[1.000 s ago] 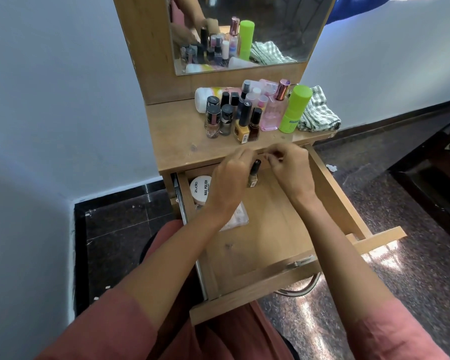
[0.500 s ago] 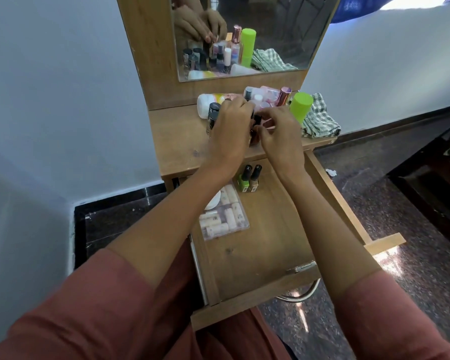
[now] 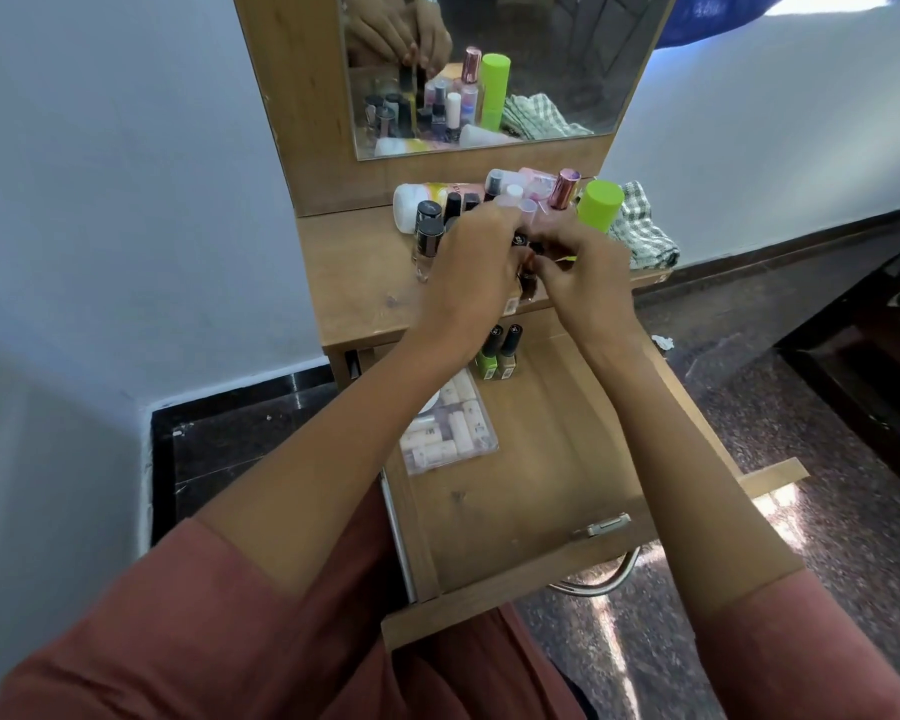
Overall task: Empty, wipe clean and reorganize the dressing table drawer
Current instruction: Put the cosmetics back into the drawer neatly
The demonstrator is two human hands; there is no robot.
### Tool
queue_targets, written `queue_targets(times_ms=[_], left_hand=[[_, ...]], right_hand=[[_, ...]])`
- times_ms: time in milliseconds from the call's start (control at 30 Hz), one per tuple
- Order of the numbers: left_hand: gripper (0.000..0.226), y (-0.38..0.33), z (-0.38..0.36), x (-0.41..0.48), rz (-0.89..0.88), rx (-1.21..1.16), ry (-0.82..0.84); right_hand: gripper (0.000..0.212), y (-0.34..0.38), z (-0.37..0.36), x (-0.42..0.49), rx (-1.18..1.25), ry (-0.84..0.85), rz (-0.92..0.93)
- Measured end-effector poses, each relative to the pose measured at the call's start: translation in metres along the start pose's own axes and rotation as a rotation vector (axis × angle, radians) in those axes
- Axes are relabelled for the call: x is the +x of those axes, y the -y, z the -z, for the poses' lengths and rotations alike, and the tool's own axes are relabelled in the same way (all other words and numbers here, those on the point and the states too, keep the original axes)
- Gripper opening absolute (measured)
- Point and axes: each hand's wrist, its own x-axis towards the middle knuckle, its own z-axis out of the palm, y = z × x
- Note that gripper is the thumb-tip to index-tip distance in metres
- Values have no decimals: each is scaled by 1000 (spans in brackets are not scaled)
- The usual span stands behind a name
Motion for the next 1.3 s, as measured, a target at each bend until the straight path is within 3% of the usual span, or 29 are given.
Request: queue_targets(times_ms=[400, 567, 833, 900, 1033, 1200, 1300], left_hand=[[12, -7, -32, -21, -23, -23, 201], [16, 11, -59, -16, -55, 196, 345], [12, 13, -69, -12, -339, 563, 466], [23, 15, -72, -12, -397, 643, 473], [28, 22, -78, -9, -389, 650, 560], [7, 21, -80, -12, -430, 717, 516], [8, 23, -82, -14, -446, 741, 521]], right_hand=[[24, -42, 17, -29, -56, 63, -132], [24, -62, 4, -33, -75, 59, -231], [28, -78, -12, -35, -73, 82, -279], [26, -80, -15, -34, -86, 93, -293], [24, -83, -19, -34, -82, 121, -300], [21, -83, -22, -36, -74, 137, -320], [20, -82, -23, -38, -69, 152, -323]])
